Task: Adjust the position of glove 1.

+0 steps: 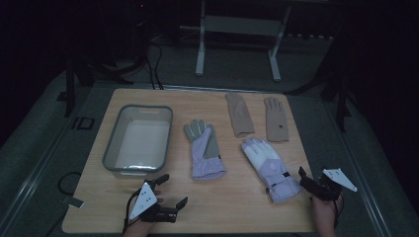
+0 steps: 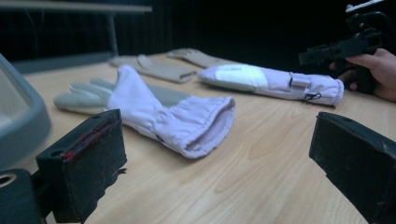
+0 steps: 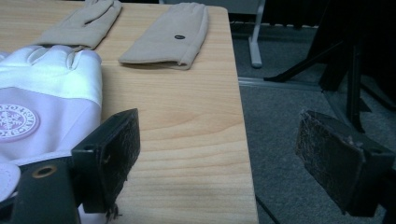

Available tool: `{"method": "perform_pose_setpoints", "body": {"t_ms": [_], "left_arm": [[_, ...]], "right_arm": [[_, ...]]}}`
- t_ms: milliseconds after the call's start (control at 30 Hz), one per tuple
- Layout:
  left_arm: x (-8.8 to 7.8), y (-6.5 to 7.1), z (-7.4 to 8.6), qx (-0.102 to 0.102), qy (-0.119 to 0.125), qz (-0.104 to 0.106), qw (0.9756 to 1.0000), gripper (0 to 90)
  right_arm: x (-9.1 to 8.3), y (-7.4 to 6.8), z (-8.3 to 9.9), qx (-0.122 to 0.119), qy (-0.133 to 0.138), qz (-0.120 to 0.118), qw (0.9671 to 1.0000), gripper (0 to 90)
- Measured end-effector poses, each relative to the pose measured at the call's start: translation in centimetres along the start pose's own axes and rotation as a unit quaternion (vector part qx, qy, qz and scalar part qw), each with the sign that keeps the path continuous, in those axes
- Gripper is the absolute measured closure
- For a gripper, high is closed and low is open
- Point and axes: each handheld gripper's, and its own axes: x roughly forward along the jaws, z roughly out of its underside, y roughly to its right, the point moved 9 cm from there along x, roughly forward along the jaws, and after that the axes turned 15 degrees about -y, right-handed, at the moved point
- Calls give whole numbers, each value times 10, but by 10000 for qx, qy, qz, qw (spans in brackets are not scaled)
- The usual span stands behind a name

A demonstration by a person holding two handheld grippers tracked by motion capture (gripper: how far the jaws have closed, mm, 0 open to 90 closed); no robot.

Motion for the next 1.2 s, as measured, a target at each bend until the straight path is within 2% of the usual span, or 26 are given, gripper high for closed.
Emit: {"method": "perform_pose_setpoints", "body": {"t_ms": [167,267,333,500,633,667,733,833,900,933,967,1100,1200], "left_arm": [[6,3,-3,34,12,62,10000,36],[6,2,-2,53,-76,-36,10000,35],[5,0,-2,-18,-103,-134,9999,33],[6,-4,-1,-189,-184,-201,9994,32],[6,-4,-1,-202,-175,-219,9994,32],[7,-3,-1,-194,-172,-203,9995,31],[7,-2,-1,-169,-171,-196,9995,32],[7,-1,-1,-148,-179,-194,9995,32],[8,-2,-1,-160,-186,-181,9995,32],[8,-2,-1,-161,-195,-178,9995,32],[8,-2,-1,-160,-201,-178,9995,32],[8,-2,-1,-190,-204,-168,9995,32],[8,-2,-1,-160,-209,-152,9995,32]], "right_arm": [[-5,0,-5,-137,78,109,9998,134],[-6,1,-3,-107,71,66,9999,134],[-3,3,0,-105,6,176,9998,132],[-1,2,2,-104,-75,147,9998,133],[-2,0,-3,-74,-106,100,9999,135],[-5,-2,-8,-40,-23,25,10000,135],[-11,-8,-18,-146,-15,-58,9999,133],[-19,-19,-34,-267,-197,-219,9992,117],[-24,-28,-45,-334,-334,-308,9984,139],[-26,-35,-51,-389,-454,-543,9967,136],[-30,-41,-58,-380,-424,-660,9962,142],[-39,-56,-82,-427,-332,-640,9965,141],[-39,-74,-96,-379,-515,-875,9941,129]]}}
